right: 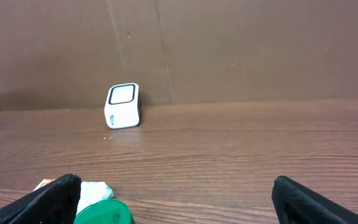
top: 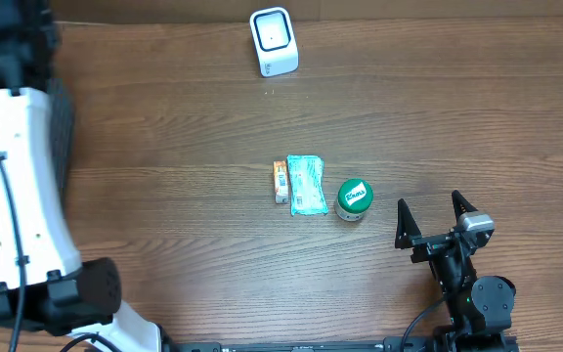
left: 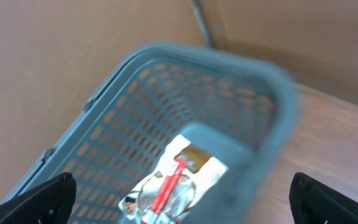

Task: Scan the item barcode
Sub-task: 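Move the left gripper back over the grey basket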

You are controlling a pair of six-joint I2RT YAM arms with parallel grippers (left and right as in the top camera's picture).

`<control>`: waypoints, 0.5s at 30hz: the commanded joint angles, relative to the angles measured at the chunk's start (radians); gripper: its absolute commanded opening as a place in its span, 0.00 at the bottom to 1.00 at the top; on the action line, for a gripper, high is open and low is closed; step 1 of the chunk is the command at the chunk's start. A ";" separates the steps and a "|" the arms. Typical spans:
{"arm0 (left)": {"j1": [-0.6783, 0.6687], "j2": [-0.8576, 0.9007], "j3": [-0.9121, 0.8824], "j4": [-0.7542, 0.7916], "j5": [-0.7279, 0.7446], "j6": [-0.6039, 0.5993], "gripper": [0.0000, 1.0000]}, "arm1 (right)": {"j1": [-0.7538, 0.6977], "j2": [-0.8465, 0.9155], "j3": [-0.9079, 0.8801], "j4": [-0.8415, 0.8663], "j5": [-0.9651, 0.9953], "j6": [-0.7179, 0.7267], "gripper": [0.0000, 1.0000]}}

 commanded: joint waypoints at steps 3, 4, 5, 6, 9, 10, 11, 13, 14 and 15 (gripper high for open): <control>0.222 -0.004 0.014 -0.010 0.314 0.056 1.00 | -0.006 -0.010 -0.011 0.003 0.013 0.008 1.00; 0.251 -0.002 0.014 -0.010 0.343 0.067 1.00 | -0.006 -0.010 -0.011 0.003 0.013 0.008 1.00; 0.288 0.000 0.013 -0.010 0.376 0.087 0.99 | -0.006 -0.010 -0.011 0.003 0.013 0.008 1.00; 0.318 0.006 0.013 -0.010 0.399 0.103 0.99 | -0.006 -0.010 -0.011 0.003 0.013 0.008 1.00; 0.391 0.025 0.006 -0.011 0.465 0.148 1.00 | -0.006 -0.010 -0.011 0.003 0.013 0.008 1.00; 0.408 0.032 0.000 -0.011 0.488 0.164 1.00 | -0.006 -0.010 -0.011 0.003 0.013 0.008 1.00; 0.425 0.041 -0.010 -0.011 0.518 0.183 0.99 | -0.006 -0.010 -0.011 0.003 0.013 0.008 1.00; 0.448 0.061 -0.035 -0.011 0.566 0.225 0.99 | -0.006 -0.010 -0.011 0.003 0.013 0.008 1.00; 0.459 0.080 -0.057 -0.012 0.576 0.254 1.00 | -0.006 -0.010 -0.011 0.003 0.013 0.008 1.00; 0.463 0.095 -0.072 -0.012 0.578 0.272 1.00 | -0.006 -0.010 -0.011 0.003 0.013 0.008 1.00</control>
